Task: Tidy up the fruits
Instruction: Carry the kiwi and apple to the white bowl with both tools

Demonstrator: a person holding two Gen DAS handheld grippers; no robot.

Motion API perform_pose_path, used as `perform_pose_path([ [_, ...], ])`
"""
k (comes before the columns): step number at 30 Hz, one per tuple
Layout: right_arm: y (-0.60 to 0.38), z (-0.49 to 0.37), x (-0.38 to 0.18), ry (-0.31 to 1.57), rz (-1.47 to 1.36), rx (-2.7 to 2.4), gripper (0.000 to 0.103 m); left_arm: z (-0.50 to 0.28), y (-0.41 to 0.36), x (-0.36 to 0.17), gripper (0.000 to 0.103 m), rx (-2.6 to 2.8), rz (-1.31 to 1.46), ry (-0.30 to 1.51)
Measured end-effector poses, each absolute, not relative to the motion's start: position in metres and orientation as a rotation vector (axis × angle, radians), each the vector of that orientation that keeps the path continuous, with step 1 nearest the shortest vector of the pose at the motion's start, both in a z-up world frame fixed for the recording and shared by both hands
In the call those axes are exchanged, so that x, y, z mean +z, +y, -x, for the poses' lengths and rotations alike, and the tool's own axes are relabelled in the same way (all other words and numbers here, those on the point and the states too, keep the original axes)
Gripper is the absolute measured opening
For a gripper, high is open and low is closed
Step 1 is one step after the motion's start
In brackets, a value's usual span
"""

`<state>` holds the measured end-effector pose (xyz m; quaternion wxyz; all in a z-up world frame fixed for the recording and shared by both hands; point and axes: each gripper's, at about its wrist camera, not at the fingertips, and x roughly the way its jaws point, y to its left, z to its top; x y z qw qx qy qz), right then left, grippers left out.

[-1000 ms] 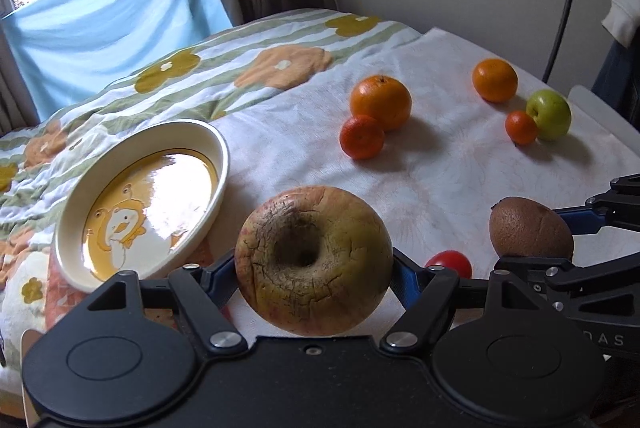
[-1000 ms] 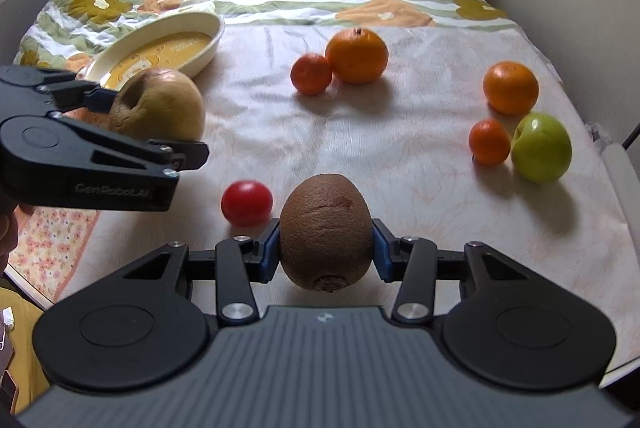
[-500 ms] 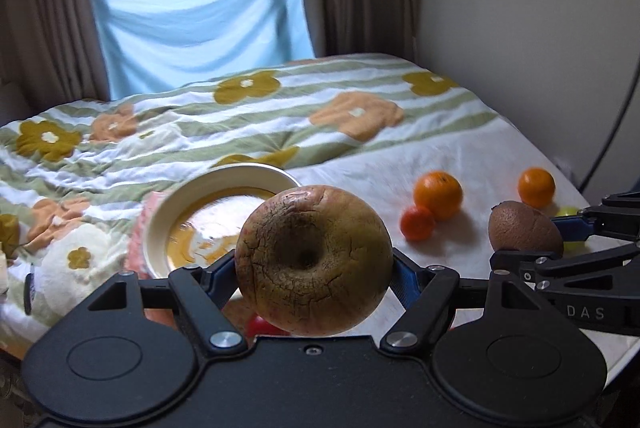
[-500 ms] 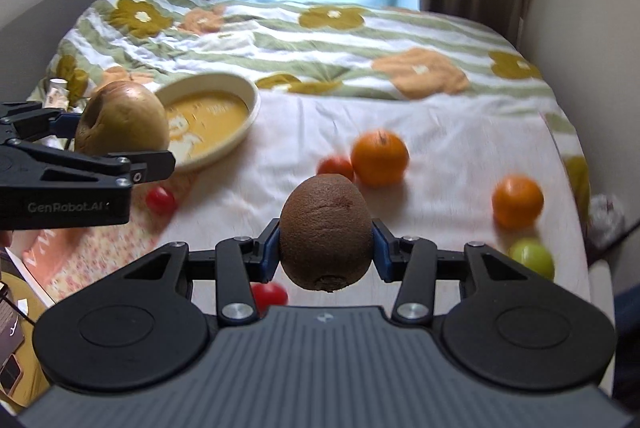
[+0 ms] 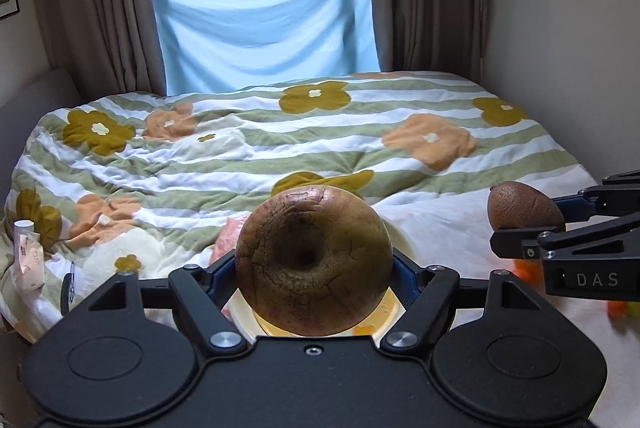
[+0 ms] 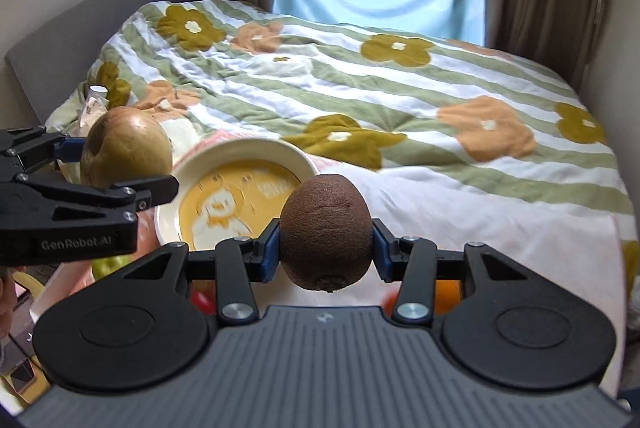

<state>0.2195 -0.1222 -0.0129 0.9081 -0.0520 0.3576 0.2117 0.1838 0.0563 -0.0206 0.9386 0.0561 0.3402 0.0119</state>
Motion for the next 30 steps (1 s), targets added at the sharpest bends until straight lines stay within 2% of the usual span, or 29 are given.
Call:
perform_pose_path([
  [14,-0.057,-0.322,-0.05,0.771,0.115,0.447,0.06,-0.269,0.094,-0.077,0.079,-0.036,-0.18,0.796],
  [30,-0.056,-0.349,-0.074,0.829,0.11,0.408,0.061,-0.307,0.083,-0.12,0.079,-0.128,-0.242,0.884],
])
